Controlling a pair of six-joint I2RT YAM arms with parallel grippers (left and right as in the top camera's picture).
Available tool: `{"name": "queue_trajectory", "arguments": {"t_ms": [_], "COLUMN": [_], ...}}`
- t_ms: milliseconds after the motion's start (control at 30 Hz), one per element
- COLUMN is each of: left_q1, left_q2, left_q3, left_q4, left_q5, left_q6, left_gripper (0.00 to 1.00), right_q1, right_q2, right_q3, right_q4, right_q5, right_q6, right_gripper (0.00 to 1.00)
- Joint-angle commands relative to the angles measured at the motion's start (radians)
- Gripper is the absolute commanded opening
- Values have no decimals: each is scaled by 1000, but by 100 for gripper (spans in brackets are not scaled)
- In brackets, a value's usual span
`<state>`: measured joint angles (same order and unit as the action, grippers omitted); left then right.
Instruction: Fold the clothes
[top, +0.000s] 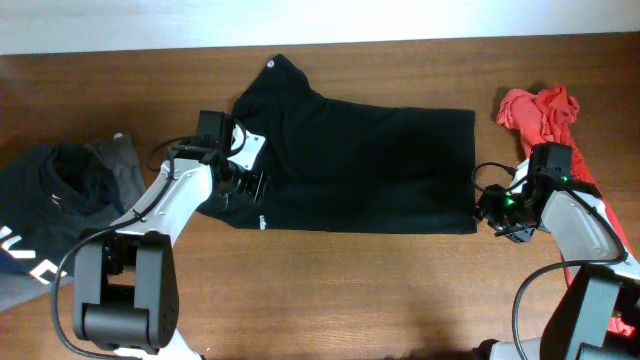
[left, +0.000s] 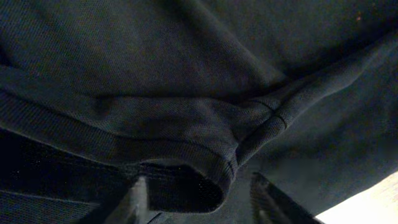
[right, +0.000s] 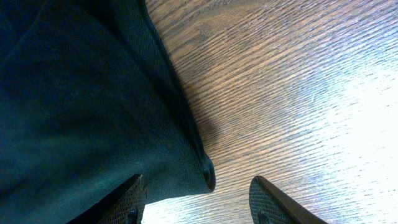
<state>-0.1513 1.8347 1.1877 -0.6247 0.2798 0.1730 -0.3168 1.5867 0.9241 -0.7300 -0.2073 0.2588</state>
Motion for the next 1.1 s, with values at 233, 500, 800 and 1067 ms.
{"name": "queue_trajectory", "arguments": {"t_ms": [233,500,800,1067], "left_q1": [-6,-8,-22,-43], "left_q2": [63,60,62,79], "left_q3": [19,95,195,195], "left_q4": [18,32,85,-23], "left_q5": [-6,2,31,32], "left_q6": [4,1,1,0], "left_gripper": [8,1,1,13], "right_q1": [-6,-6,-6,-6], "right_q2": [-23,-23,-23,-23], "right_q3": [18,18,18,18], "right_q4": [1,1,1,-3], "right_q5": [-9,-9,-10,-14], "right_q6": [4,4,4,4], "right_gripper": [58,58,58,58]}}
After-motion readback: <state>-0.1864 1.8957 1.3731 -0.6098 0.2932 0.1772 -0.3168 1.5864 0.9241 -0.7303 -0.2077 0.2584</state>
